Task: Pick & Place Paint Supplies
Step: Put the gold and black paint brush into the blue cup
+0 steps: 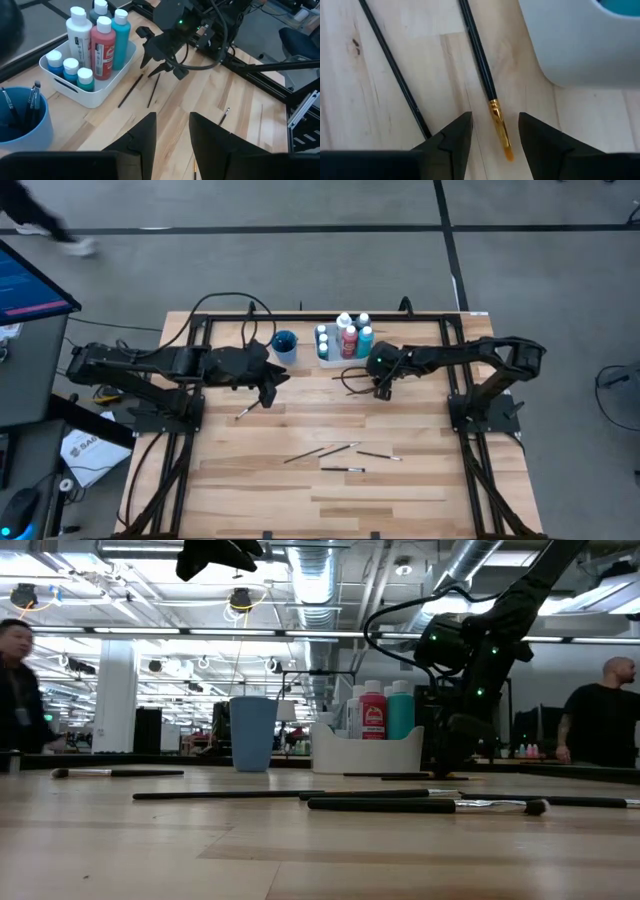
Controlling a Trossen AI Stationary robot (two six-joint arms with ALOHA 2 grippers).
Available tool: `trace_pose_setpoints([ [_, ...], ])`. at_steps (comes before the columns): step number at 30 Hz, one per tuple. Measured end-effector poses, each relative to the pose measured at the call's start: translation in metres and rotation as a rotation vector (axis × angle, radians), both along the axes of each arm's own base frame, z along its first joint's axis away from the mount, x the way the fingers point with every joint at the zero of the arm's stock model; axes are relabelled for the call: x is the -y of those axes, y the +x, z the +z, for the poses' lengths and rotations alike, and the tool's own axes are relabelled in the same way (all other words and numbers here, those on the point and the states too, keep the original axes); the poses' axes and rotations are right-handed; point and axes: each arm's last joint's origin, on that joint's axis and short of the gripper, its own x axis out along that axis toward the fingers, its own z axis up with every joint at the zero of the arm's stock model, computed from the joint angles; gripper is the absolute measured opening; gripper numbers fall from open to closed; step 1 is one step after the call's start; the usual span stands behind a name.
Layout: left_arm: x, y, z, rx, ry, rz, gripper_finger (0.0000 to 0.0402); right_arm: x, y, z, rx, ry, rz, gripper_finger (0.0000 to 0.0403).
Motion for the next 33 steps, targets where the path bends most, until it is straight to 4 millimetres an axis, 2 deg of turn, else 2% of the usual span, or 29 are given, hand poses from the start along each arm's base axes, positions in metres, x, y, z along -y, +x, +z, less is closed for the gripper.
trace_pose_setpoints([
  [3, 0.0, 0.0, 0.0, 0.0, 0.0, 0.0, 0.0108, 0.002, 0.0, 0.0, 0.012, 0.012, 0.009, 0.0155],
  [7, 0.0, 0.0, 0.0, 0.0, 0.0, 0.0, 0.0108, 0.006, -0.002, -0.003, 0.042, 0.143, 0.016, 0.0139],
  [14, 0.0, 0.0, 0.0, -0.001, -0.002, -0.004, 0.0108, 0.004, 0.001, -0.01, 0.032, 0.195, -0.018, 0.0113],
  [24, 0.0, 0.0, 0.0, -0.002, -0.007, -0.013, 0.0108, -0.024, 0.009, -0.011, -0.02, 0.125, 0.006, 0.0084],
  [28, 0.0, 0.0, 0.0, -0.002, -0.006, -0.013, 0.0108, -0.027, 0.009, -0.011, -0.025, 0.128, -0.036, 0.006],
  [33, 0.0, 0.0, 0.0, -0.002, -0.006, -0.014, 0.0108, -0.03, 0.009, -0.011, -0.025, 0.152, -0.081, 0.001],
])
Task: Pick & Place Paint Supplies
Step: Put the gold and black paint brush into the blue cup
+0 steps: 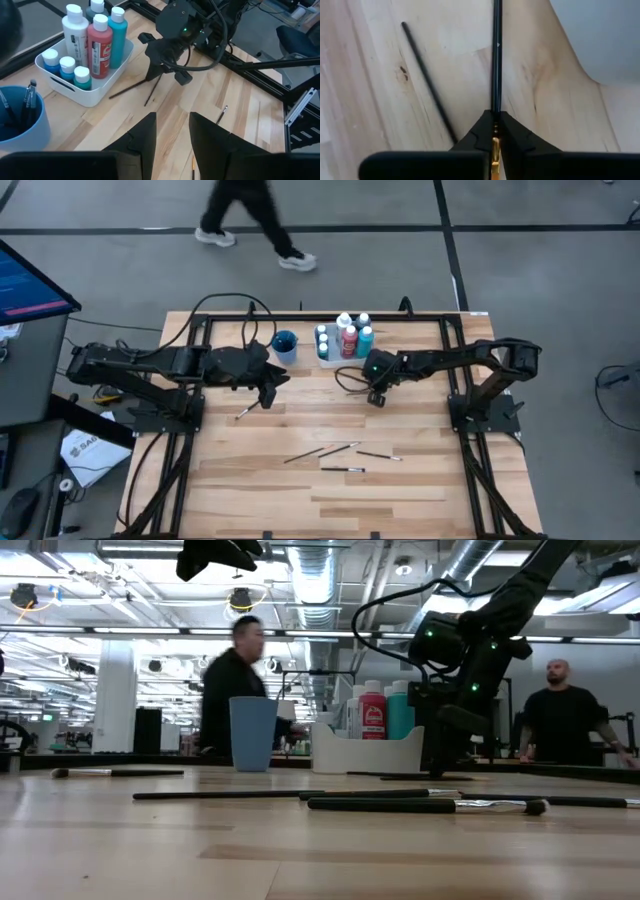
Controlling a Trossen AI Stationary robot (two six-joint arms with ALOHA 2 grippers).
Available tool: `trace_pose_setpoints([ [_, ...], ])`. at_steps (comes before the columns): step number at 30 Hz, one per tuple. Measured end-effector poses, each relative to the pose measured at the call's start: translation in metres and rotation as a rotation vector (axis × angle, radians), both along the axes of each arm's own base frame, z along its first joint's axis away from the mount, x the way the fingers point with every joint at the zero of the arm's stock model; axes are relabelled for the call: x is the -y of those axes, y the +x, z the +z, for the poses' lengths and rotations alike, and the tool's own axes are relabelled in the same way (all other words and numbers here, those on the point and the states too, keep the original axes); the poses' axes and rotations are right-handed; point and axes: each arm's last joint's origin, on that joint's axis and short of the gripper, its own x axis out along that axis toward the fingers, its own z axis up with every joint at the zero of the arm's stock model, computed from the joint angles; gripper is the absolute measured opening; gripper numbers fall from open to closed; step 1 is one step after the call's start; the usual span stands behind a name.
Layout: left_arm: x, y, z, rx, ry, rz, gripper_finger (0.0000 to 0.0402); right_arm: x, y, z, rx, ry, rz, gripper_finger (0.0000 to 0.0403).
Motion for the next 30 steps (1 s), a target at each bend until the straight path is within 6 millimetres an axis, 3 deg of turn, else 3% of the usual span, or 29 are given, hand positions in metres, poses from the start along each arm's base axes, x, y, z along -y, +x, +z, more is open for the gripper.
trace_pose_setpoints([
  [8, 0.0, 0.0, 0.0, 0.0, 0.001, 0.0, 0.0108, -0.004, -0.001, 0.004, 0.016, 0.025, -0.101, 0.0005],
  [15, 0.0, 0.0, 0.0, -0.01, 0.032, -0.02, 0.0108, -0.011, 0.001, 0.031, 0.019, 0.076, -0.103, 0.0001],
  [21, 0.001, 0.004, -0.002, -0.032, 0.096, -0.06, 0.0119, -0.033, 0.007, 0.042, 0.026, 0.091, -0.068, 0.0002],
  [30, 0.004, 0.032, -0.025, -0.133, 0.153, -0.206, 0.0184, -0.067, 0.027, 0.069, 0.077, 0.106, 0.007, 0.0002],
])
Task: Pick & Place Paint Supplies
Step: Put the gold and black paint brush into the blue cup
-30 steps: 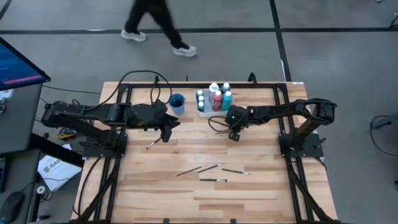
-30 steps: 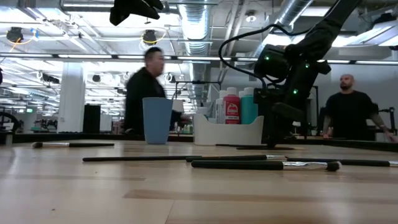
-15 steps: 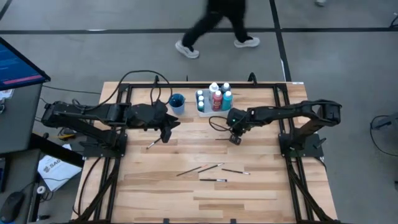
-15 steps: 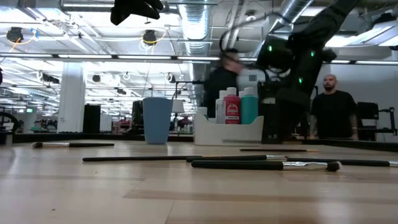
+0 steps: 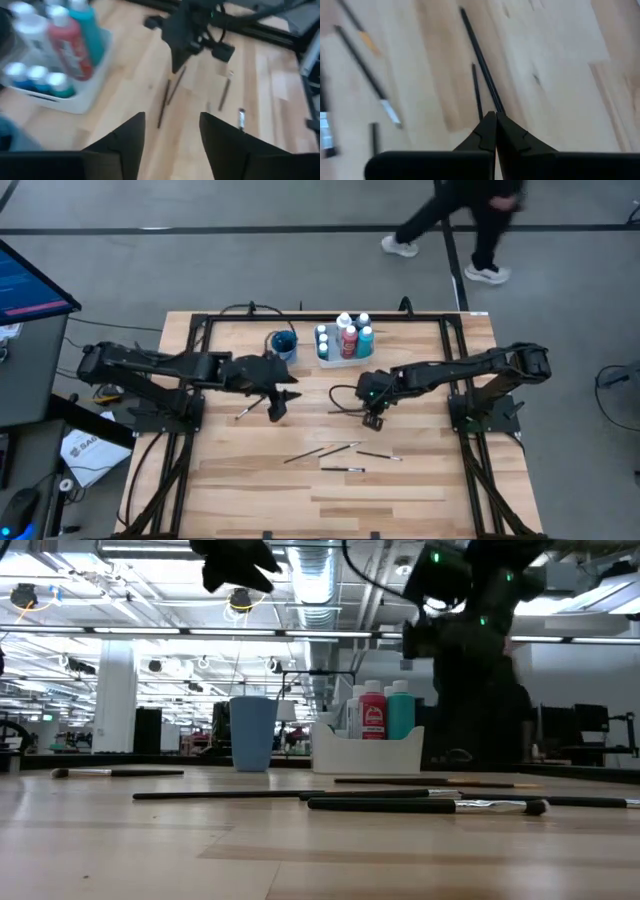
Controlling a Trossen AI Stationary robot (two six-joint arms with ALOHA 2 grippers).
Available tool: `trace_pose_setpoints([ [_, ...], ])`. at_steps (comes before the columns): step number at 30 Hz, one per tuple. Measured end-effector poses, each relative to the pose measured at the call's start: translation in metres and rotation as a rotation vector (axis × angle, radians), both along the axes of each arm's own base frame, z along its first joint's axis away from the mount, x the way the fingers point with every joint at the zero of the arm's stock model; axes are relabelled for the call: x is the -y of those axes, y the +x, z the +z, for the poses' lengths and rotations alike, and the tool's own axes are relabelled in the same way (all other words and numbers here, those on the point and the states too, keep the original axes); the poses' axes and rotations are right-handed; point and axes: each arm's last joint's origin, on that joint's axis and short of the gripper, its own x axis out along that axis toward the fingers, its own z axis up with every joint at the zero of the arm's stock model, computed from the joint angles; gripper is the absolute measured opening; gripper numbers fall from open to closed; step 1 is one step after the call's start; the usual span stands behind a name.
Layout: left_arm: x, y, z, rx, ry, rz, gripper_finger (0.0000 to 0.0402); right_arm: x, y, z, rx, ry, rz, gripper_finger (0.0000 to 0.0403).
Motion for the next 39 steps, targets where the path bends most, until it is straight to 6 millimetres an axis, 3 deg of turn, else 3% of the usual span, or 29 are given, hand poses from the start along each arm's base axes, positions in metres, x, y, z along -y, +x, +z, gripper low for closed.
trace_pose_setpoints([
  [6, -0.001, 0.021, -0.023, -0.074, -0.039, -0.035, 0.0202, -0.01, 0.006, 0.011, 0.034, -0.018, 0.027, 0.0001],
  [11, 0.0, 0.025, -0.028, -0.09, -0.047, -0.036, 0.02, -0.012, -0.006, 0.006, -0.107, -0.027, 0.039, 0.0003],
  [16, 0.001, 0.025, -0.023, -0.048, -0.063, -0.041, 0.0201, -0.014, -0.013, 0.006, -0.188, -0.018, 0.059, 0.0053],
  [19, 0.002, 0.031, -0.022, -0.006, -0.061, -0.077, 0.0203, -0.025, -0.021, 0.012, -0.275, -0.004, 0.047, 0.0085],
  [24, 0.003, 0.056, -0.034, 0.066, -0.076, -0.122, 0.0202, -0.058, -0.042, 0.044, -0.186, 0.025, -0.028, 0.0101],
  [29, 0.004, 0.086, -0.063, 0.087, -0.121, -0.18, 0.0202, -0.082, -0.064, 0.069, -0.024, 0.042, -0.178, 0.0092],
  [39, 0.019, 0.157, -0.108, 0.004, -0.102, -0.29, 0.0184, -0.099, -0.073, 0.072, 0.041, 0.045, -0.271, 0.0076],
])
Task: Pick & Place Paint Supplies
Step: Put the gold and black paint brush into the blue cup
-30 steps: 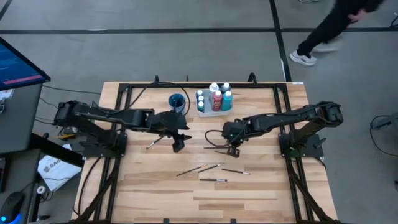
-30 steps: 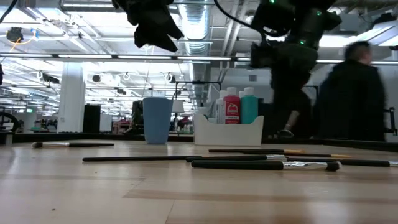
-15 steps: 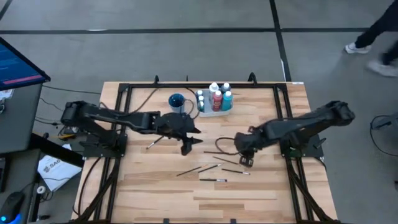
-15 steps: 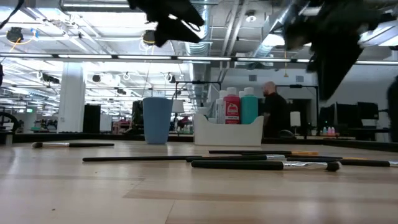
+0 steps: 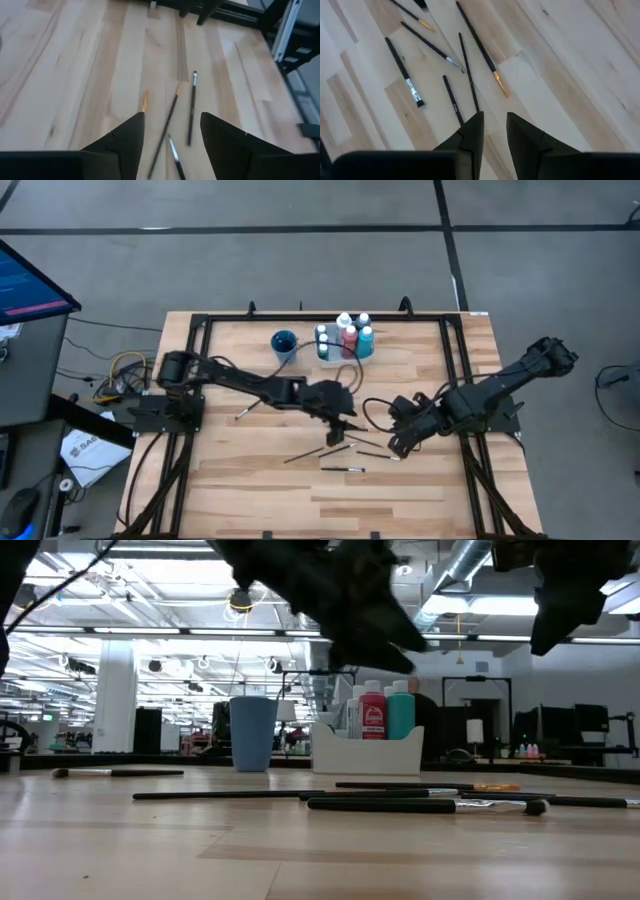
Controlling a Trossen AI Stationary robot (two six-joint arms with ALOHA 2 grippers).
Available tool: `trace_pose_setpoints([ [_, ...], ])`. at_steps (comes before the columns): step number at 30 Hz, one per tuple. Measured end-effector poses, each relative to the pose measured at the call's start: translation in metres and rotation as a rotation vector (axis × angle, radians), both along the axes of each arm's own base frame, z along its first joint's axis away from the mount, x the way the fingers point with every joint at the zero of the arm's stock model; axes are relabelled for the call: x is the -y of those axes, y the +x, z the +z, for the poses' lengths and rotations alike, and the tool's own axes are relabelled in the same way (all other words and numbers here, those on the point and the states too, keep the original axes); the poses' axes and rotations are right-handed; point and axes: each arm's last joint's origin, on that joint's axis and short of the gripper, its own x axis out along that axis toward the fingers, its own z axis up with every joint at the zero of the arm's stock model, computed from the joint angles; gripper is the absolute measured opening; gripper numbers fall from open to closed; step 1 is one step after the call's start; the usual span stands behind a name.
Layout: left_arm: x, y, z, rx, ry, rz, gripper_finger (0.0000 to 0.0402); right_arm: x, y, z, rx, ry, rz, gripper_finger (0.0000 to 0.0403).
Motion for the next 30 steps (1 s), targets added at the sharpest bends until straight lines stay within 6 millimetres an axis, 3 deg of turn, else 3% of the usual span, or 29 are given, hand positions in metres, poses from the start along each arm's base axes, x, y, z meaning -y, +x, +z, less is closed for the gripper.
trace_pose_setpoints([
  [8, 0.013, 0.034, -0.033, -0.035, 0.076, -0.065, 0.0178, -0.013, -0.007, 0.0, 0.004, 0.023, 0.014, 0.0075],
  [15, 0.012, 0.04, -0.066, -0.091, 0.145, -0.073, 0.0178, -0.021, -0.012, 0.0, 0.015, 0.023, 0.024, 0.0075],
  [26, -0.007, 0.05, -0.092, -0.069, 0.147, -0.066, 0.0177, -0.022, -0.013, 0.0, 0.013, 0.026, 0.018, 0.0075],
  [30, -0.004, 0.052, -0.103, -0.086, 0.105, -0.123, 0.0167, -0.022, -0.013, 0.0, 0.006, 0.018, 0.023, 0.0075],
])
